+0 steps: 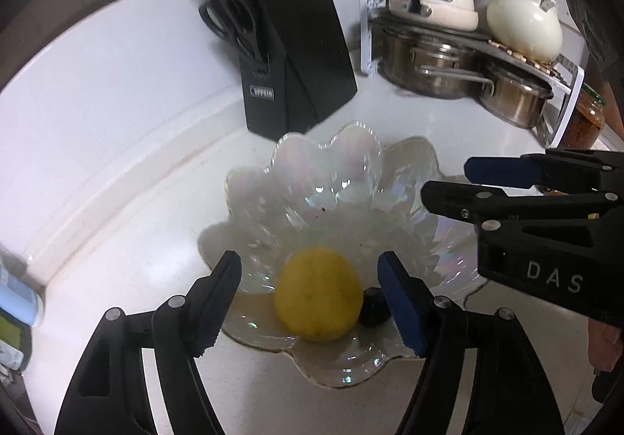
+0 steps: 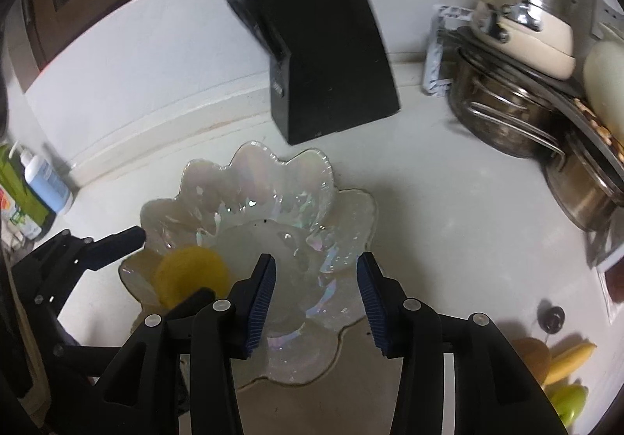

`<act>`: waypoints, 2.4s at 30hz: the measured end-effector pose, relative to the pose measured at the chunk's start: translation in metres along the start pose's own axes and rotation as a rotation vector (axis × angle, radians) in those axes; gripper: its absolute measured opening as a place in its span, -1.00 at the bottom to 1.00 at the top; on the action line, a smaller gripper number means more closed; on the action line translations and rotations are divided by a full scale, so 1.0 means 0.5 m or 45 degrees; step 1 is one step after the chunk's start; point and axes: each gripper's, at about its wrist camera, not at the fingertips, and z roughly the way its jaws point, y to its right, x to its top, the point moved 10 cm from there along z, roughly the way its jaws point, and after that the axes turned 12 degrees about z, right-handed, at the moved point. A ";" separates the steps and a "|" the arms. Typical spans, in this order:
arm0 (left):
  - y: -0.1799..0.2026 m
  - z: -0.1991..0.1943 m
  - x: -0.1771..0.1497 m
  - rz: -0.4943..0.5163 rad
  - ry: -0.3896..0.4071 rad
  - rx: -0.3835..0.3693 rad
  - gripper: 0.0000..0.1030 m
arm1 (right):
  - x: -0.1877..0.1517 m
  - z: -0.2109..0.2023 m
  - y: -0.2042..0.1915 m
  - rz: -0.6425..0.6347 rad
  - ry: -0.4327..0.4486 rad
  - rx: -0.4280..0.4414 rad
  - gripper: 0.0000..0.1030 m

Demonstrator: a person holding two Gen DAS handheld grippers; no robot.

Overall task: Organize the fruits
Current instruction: 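Carry both fruits into the white bowl and open both tools to release them, then lift both open tools out of the bowl and return to the fruit pile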

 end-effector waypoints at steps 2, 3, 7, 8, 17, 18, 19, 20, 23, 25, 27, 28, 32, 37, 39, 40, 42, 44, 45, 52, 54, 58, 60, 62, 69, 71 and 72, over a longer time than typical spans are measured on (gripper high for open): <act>-0.003 -0.014 0.007 -0.004 0.020 0.019 0.39 | 0.004 -0.015 0.007 0.022 0.024 -0.003 -0.13; -0.004 -0.026 0.010 -0.003 0.034 0.039 0.39 | 0.005 -0.025 0.010 0.031 0.040 -0.004 -0.13; -0.004 -0.066 0.021 -0.013 0.087 0.094 0.39 | 0.010 -0.064 0.026 0.068 0.111 -0.027 0.07; -0.005 -0.081 0.023 -0.023 0.111 0.101 0.39 | 0.011 -0.074 0.032 0.077 0.133 -0.035 0.10; 0.023 -0.184 0.057 -0.023 0.270 0.156 0.39 | 0.007 -0.212 0.101 0.168 0.358 -0.143 0.28; 0.032 -0.194 0.062 -0.018 0.286 0.149 0.39 | 0.006 -0.223 0.108 0.176 0.373 -0.153 0.28; 0.040 -0.201 0.066 -0.014 0.299 0.138 0.39 | 0.003 -0.242 0.120 0.191 0.398 -0.166 0.28; 0.049 -0.210 0.068 -0.012 0.312 0.129 0.39 | 0.002 -0.255 0.127 0.200 0.414 -0.174 0.28; 0.079 -0.236 0.078 -0.002 0.353 0.099 0.39 | -0.008 -0.301 0.157 0.229 0.468 -0.209 0.29; 0.103 -0.254 0.082 0.005 0.377 0.076 0.41 | -0.018 -0.332 0.177 0.252 0.502 -0.234 0.34; 0.129 -0.271 0.088 0.019 0.406 0.054 0.50 | -0.030 -0.357 0.193 0.270 0.534 -0.254 0.40; 0.140 -0.278 0.089 0.025 0.416 0.049 0.54 | -0.036 -0.372 0.204 0.280 0.552 -0.268 0.41; 0.192 -0.302 0.095 0.056 0.453 0.013 0.62 | -0.067 -0.422 0.248 0.321 0.598 -0.315 0.45; 0.261 -0.322 0.091 0.076 0.481 -0.032 0.73 | -0.108 -0.471 0.308 0.374 0.630 -0.378 0.51; 0.289 -0.330 0.089 0.098 0.500 -0.032 0.79 | -0.125 -0.487 0.329 0.385 0.638 -0.406 0.55; 0.299 -0.333 0.088 0.105 0.507 -0.032 0.83 | -0.133 -0.494 0.339 0.390 0.639 -0.417 0.56; 0.325 -0.342 0.087 0.113 0.524 -0.050 0.87 | -0.148 -0.510 0.362 0.409 0.641 -0.437 0.56; 0.340 -0.350 0.085 0.110 0.537 -0.053 0.93 | -0.162 -0.523 0.378 0.425 0.649 -0.448 0.57; 0.351 -0.354 0.086 0.118 0.547 -0.055 0.94 | -0.168 -0.530 0.386 0.432 0.653 -0.455 0.58; 0.407 -0.376 0.085 0.138 0.606 -0.034 0.94 | -0.213 -0.571 0.440 0.439 0.677 -0.536 0.66; 0.420 -0.373 0.081 0.131 0.597 -0.040 0.94 | -0.223 -0.579 0.454 0.446 0.679 -0.549 0.66; 0.451 -0.355 0.073 0.116 0.532 -0.120 0.93 | -0.241 -0.585 0.477 0.456 0.669 -0.557 0.66; 0.464 -0.351 0.069 0.118 0.523 -0.128 0.94 | -0.248 -0.585 0.488 0.460 0.663 -0.558 0.66; 0.475 -0.346 0.068 0.123 0.511 -0.127 1.00 | -0.255 -0.583 0.497 0.462 0.653 -0.561 0.66; 0.521 -0.301 0.053 0.134 0.420 -0.197 1.00 | -0.278 -0.564 0.529 0.477 0.602 -0.563 0.66; 0.533 -0.289 0.047 0.143 0.400 -0.216 1.00 | -0.283 -0.553 0.537 0.475 0.582 -0.568 0.66; 0.535 -0.284 0.045 0.143 0.395 -0.216 1.00 | -0.286 -0.545 0.542 0.472 0.570 -0.570 0.66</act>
